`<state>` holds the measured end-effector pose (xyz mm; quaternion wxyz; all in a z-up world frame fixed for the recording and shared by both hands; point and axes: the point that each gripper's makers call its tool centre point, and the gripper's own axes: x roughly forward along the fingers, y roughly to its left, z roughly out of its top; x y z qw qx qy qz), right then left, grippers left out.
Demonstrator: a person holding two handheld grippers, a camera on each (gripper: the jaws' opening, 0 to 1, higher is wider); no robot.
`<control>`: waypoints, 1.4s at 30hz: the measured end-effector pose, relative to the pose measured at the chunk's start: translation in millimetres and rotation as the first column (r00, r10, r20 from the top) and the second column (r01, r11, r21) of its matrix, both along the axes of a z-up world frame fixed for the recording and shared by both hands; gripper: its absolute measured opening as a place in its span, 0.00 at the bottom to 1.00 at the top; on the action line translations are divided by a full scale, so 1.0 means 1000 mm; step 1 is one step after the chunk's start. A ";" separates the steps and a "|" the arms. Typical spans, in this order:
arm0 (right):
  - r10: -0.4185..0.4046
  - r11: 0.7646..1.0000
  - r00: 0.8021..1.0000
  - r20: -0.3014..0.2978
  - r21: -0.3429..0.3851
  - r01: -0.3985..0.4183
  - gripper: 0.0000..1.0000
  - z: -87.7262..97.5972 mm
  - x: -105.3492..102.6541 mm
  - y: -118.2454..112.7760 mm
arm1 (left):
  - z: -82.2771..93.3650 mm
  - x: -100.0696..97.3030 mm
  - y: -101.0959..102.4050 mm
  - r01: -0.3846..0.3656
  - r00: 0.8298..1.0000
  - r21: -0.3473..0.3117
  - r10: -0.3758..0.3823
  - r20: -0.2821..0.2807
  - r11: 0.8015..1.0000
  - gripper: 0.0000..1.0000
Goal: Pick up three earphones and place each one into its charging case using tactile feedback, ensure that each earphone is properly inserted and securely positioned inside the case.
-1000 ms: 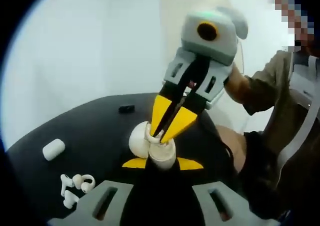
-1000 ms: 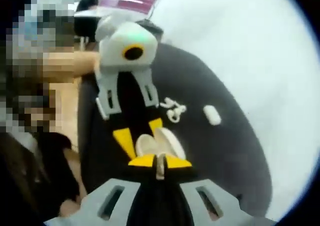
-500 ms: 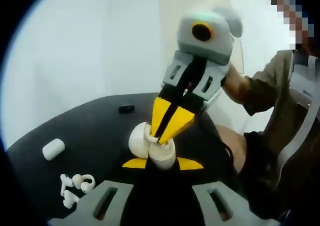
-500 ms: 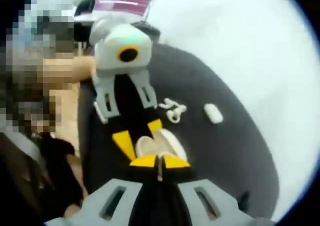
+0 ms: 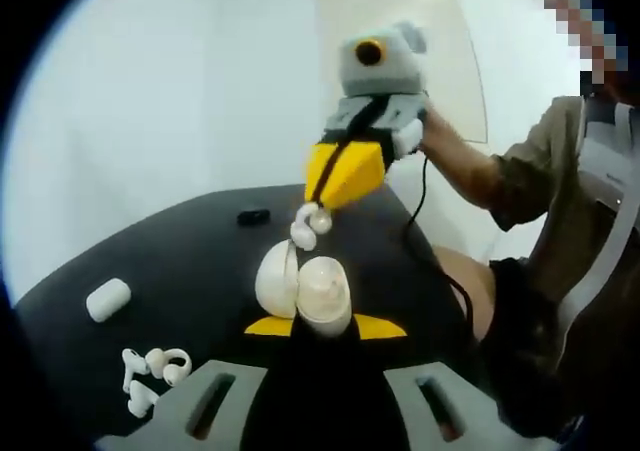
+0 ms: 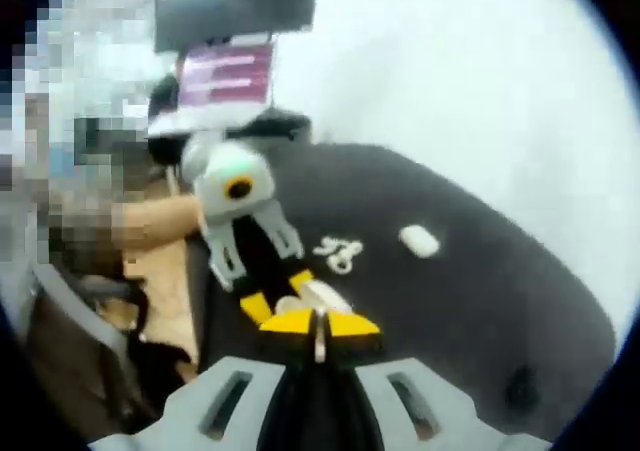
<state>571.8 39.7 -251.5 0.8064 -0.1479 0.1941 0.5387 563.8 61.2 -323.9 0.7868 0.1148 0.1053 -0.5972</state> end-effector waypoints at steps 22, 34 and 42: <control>0.047 0.960 0.995 -0.084 0.281 -0.022 0.21 -0.008 0.030 -0.026 | 0.000 -0.001 0.000 0.001 1.000 0.002 -0.001 0.007 1.000 0.17; 0.290 0.933 0.955 -0.066 0.243 -0.266 0.26 -0.063 -0.005 0.019 | 0.001 -0.001 0.001 0.007 1.000 0.002 -0.007 0.018 1.000 0.17; 0.299 0.923 0.954 -0.032 0.262 -0.281 0.22 -0.066 -0.008 0.017 | 0.001 0.000 0.003 -0.001 1.000 0.001 0.001 0.019 1.000 0.18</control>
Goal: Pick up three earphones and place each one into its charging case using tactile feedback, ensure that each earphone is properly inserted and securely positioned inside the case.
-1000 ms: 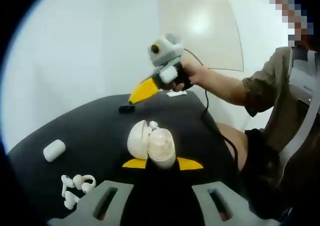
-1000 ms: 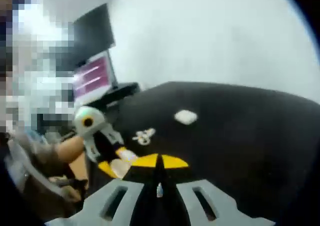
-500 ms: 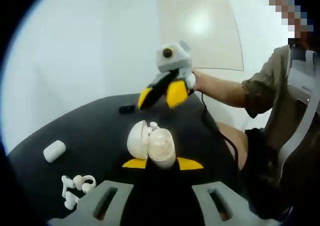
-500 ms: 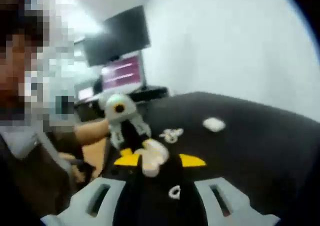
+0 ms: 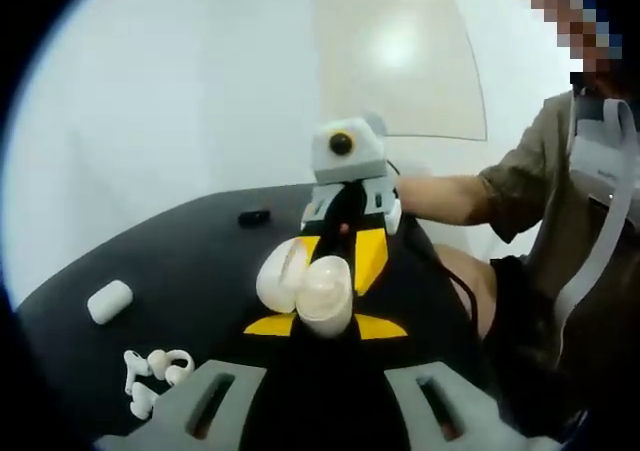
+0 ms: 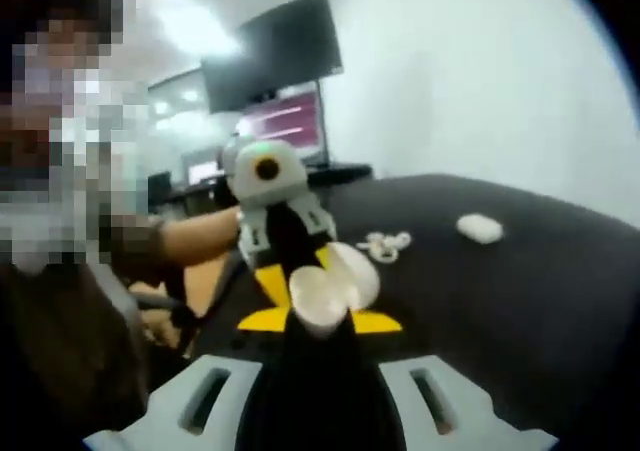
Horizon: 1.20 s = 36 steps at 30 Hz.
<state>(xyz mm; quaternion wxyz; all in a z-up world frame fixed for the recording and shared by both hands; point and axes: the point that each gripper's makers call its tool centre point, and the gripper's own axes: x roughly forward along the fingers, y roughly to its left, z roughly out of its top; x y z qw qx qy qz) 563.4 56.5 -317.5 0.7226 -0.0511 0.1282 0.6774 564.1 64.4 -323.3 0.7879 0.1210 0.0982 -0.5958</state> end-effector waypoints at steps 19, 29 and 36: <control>0.005 0.999 1.000 0.014 0.037 -0.005 0.22 0.003 -0.003 -0.004 | 0.022 0.061 0.074 -0.260 0.961 0.238 0.274 -0.028 0.936 0.26; 0.000 0.999 1.000 0.031 0.042 -0.001 0.22 0.003 -0.003 0.000 | 0.001 0.072 0.070 -0.267 0.962 0.335 0.272 0.033 0.904 0.17; 0.003 0.999 0.999 0.044 0.045 -0.005 0.22 0.004 -0.002 0.001 | -0.005 0.066 0.069 -0.221 0.971 0.337 0.240 -0.015 0.915 0.19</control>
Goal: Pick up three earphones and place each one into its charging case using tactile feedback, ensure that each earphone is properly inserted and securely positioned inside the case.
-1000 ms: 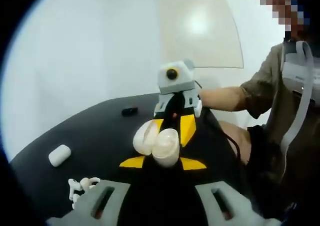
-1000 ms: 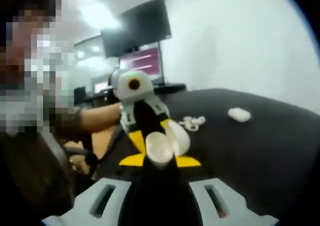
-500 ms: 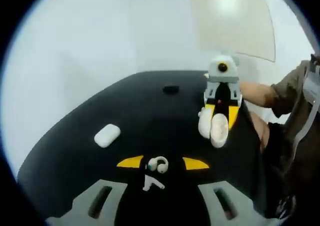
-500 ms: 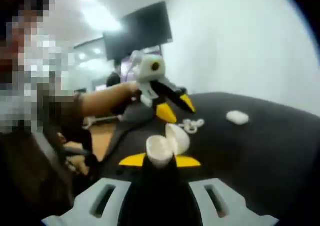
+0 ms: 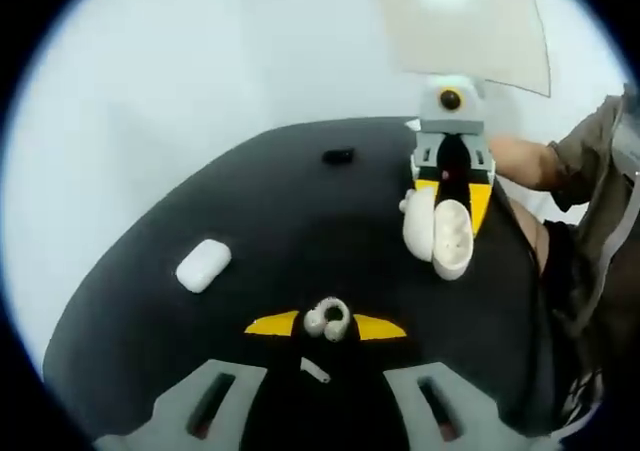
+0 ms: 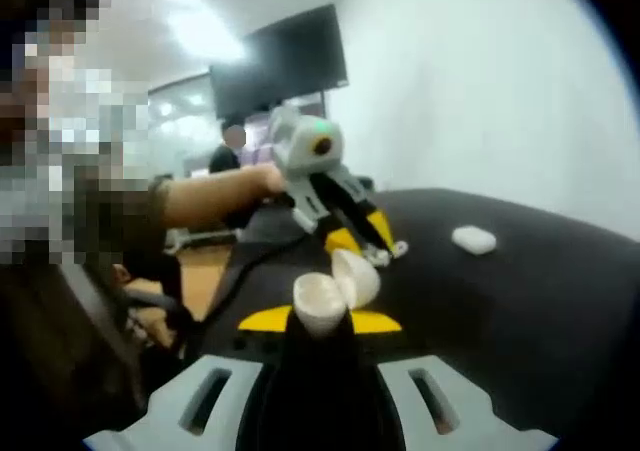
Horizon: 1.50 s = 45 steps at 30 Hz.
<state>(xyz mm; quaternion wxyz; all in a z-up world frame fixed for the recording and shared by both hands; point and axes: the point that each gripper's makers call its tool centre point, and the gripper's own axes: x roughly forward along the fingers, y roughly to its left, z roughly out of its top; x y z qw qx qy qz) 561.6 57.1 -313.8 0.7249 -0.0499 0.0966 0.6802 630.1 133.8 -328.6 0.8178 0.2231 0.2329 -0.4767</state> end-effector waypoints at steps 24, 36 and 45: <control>0.016 1.000 0.999 0.029 0.001 -0.016 0.21 0.002 -0.004 -0.005 | 0.017 0.050 -0.086 -0.114 0.993 -0.271 0.099 -0.068 0.956 0.16; 0.018 1.000 0.999 0.034 0.001 -0.018 0.21 0.004 -0.008 -0.007 | 0.000 0.050 -0.097 -0.117 0.993 -0.230 0.107 -0.055 0.966 0.17; 0.018 1.000 0.999 0.034 0.001 -0.018 0.21 0.005 -0.009 -0.006 | 0.020 0.040 -0.078 -0.105 0.994 -0.239 0.101 -0.029 0.965 0.23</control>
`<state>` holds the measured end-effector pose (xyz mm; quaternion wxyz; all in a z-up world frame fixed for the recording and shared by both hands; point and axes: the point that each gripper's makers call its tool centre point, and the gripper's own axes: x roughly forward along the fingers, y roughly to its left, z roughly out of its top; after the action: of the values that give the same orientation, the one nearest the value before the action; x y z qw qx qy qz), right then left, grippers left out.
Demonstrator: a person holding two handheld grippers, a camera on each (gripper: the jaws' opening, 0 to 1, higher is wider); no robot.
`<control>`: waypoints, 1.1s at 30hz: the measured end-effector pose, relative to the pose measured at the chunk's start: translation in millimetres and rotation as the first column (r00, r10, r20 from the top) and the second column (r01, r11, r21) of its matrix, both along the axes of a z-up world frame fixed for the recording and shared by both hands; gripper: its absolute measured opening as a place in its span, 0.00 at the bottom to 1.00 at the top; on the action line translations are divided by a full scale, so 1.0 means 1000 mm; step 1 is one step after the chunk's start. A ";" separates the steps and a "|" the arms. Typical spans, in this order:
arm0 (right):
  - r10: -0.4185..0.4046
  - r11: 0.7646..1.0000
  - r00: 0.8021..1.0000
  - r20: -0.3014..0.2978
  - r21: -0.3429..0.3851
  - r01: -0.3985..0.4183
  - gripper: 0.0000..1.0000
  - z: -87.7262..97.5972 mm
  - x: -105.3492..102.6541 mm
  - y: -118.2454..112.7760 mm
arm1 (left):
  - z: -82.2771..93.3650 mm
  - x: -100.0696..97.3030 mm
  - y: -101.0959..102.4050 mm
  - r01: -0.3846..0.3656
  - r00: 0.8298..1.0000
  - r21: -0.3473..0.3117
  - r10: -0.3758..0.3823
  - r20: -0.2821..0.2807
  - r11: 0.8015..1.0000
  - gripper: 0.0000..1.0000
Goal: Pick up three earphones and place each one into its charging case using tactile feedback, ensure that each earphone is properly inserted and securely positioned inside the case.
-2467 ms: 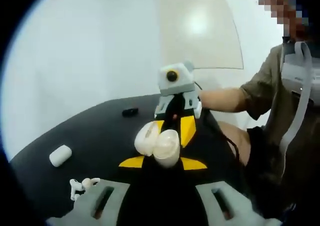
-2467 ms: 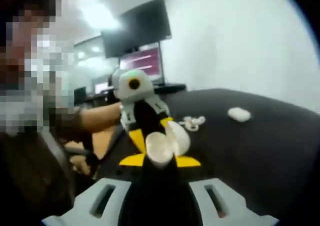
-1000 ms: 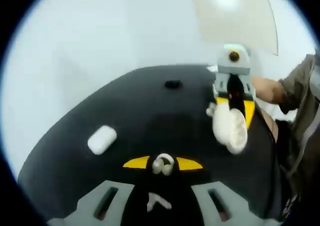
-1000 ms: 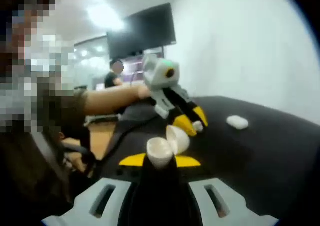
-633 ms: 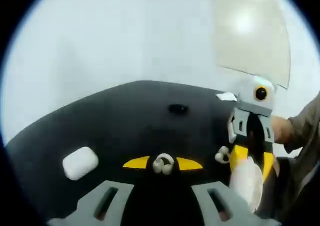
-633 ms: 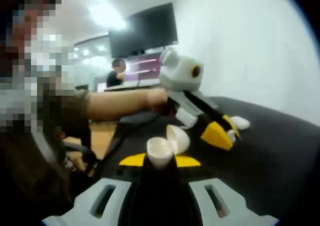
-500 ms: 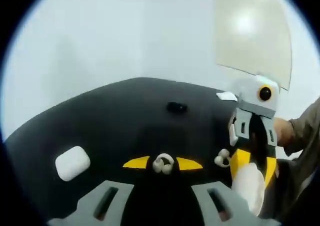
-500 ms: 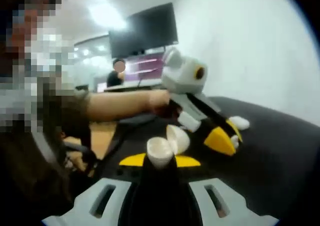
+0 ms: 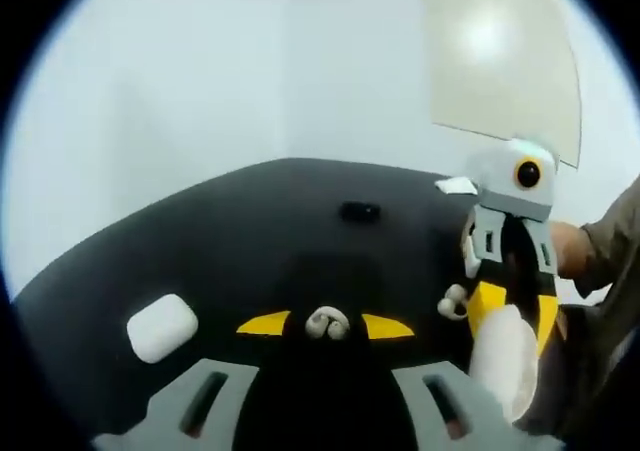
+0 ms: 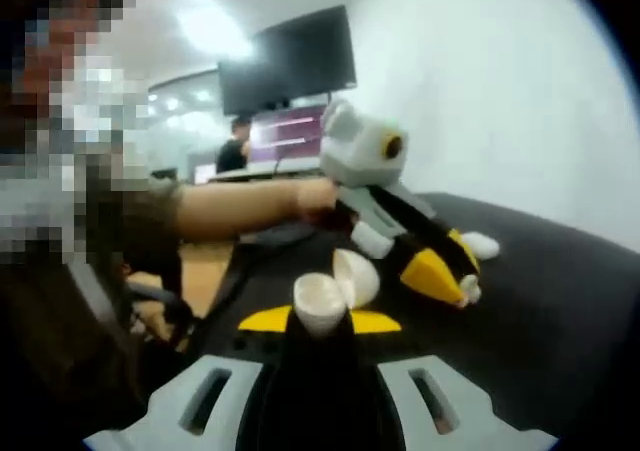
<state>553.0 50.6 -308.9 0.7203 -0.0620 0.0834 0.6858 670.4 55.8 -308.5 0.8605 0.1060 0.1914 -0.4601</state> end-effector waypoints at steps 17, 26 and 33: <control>-0.010 1.000 1.000 0.015 -0.020 0.010 0.21 -0.004 0.003 0.000 | -0.011 -0.110 0.033 0.285 0.952 -0.129 -0.296 -0.078 0.950 0.26; -0.010 0.999 0.999 0.050 -0.030 0.011 0.21 -0.006 0.002 0.001 | -0.010 -0.108 0.005 0.296 0.955 -0.111 -0.297 0.002 0.949 0.22; -0.011 0.998 0.994 0.107 -0.055 0.017 0.21 -0.009 0.003 0.004 | -0.007 -0.112 0.005 0.274 0.960 -0.183 -0.281 -0.009 0.944 0.19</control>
<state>556.5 54.5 -317.5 0.7265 -0.1181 0.0641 0.6739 558.5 60.4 -315.5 0.7896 0.0458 0.1475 -0.5938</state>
